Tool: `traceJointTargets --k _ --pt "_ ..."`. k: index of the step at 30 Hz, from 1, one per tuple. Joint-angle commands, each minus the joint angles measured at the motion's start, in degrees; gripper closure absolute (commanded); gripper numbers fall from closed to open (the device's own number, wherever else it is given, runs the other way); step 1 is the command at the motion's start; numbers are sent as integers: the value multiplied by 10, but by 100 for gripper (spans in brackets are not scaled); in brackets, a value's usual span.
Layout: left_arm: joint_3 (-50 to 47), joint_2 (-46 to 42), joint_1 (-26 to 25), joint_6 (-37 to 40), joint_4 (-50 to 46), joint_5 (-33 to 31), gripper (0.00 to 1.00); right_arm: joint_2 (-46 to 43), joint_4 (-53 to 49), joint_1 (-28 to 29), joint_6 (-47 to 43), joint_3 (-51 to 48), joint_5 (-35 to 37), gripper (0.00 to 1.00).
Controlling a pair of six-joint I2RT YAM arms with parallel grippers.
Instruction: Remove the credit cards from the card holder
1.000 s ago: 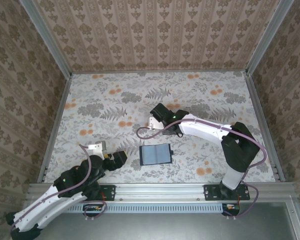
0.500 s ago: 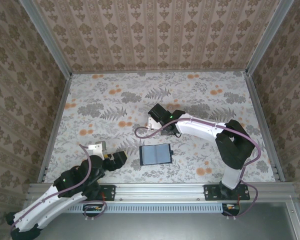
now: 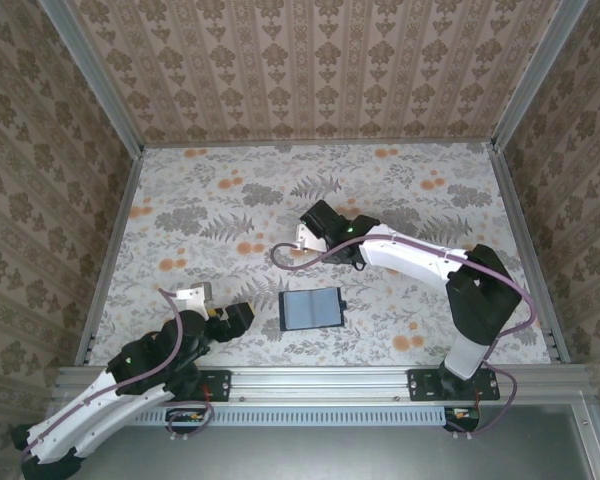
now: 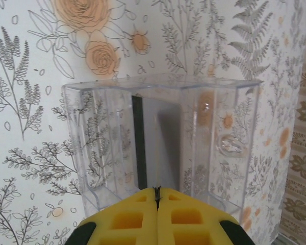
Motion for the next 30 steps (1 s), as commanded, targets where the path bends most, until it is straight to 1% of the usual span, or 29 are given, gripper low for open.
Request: traceJointTargets --k 1,11,30 --pt "2 -2 4 1 3 4 0 -13 -2 -7 14 9 7 100" --pt "2 -2 3 2 0 2 0 17 16 -16 36 20 -12 100" --pt "-5 -2 3 1 4 1 0 38 26 -16 45 28 -31 100"
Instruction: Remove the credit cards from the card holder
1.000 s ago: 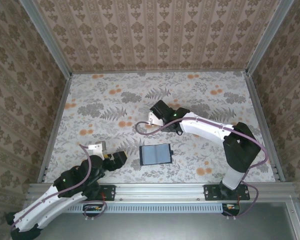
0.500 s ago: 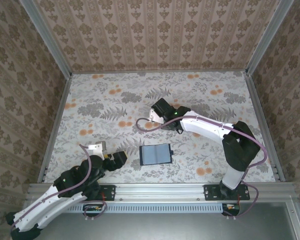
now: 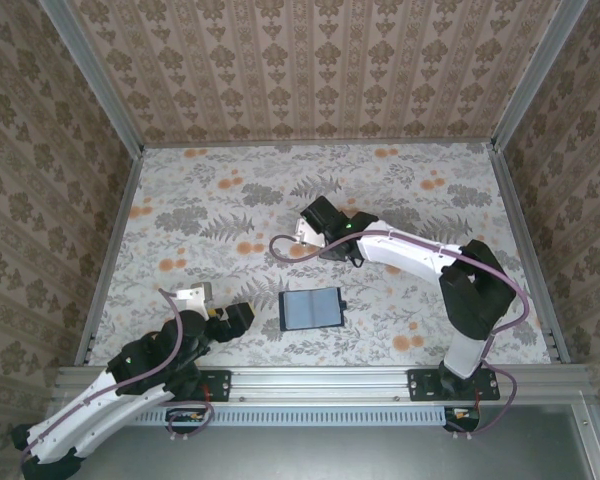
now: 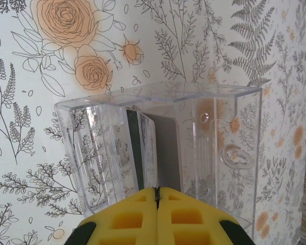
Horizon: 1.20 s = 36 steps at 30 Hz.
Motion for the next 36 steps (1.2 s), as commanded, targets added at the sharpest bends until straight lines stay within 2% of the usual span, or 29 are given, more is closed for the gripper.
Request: traceJointTargets --k 1,19,21,24,36 --pt "-5 -2 3 0 3 0 0 11 11 -3 12 15 -9 100" --pt "-5 -2 4 1 2 0 0 15 29 -19 23 -18 -7 99" --pt "-5 -2 5 2 3 0 0 16 28 -19 24 -18 -5 95" --pt "-5 -2 5 2 3 1 0 18 27 -20 28 -18 -3 78" --pt "-6 -2 5 3 4 2 0 23 30 -20 31 -16 10 77"
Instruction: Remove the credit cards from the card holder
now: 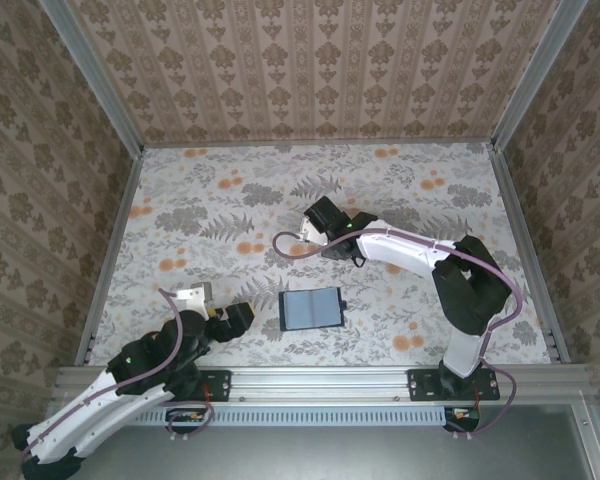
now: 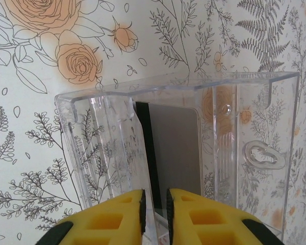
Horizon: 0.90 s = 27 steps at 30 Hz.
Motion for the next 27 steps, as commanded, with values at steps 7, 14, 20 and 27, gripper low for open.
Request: traceJointTargets --k 7,14,20,27 --pt "-7 -2 5 3 6 2 0 -34 -1 -3 30 1 -13 72" --pt "-10 -2 6 1 8 3 0 -36 -2 -3 32 -16 -22 54" --pt "-6 -2 6 3 2 3 0 -1 2 -5 35 -8 -4 52" --pt "-6 -2 6 5 -1 2 0 16 16 -13 43 -2 26 52"
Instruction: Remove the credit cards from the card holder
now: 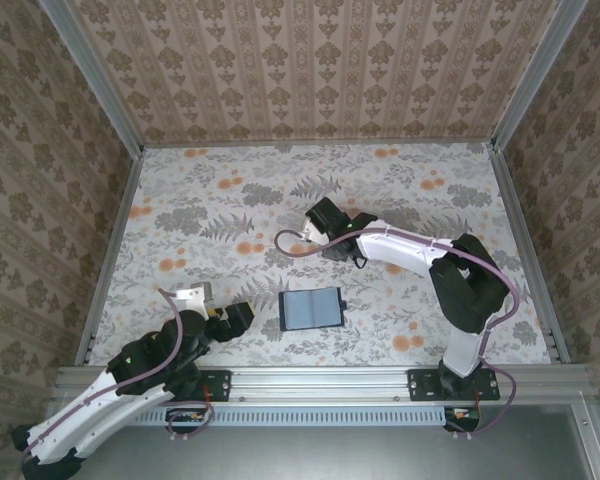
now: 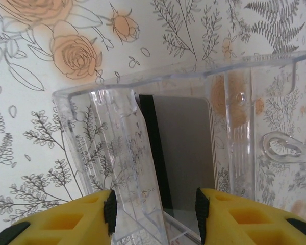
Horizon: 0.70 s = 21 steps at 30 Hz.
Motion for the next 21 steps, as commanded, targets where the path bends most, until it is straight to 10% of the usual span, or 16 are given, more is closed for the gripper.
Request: traceJointTargets --k 1,21 --pt "-6 -2 3 5 -1 0 0 6 22 -5 11 3 38 52" --pt "-8 -2 5 5 -3 -1 0 21 55 -36 36 16 102 55"
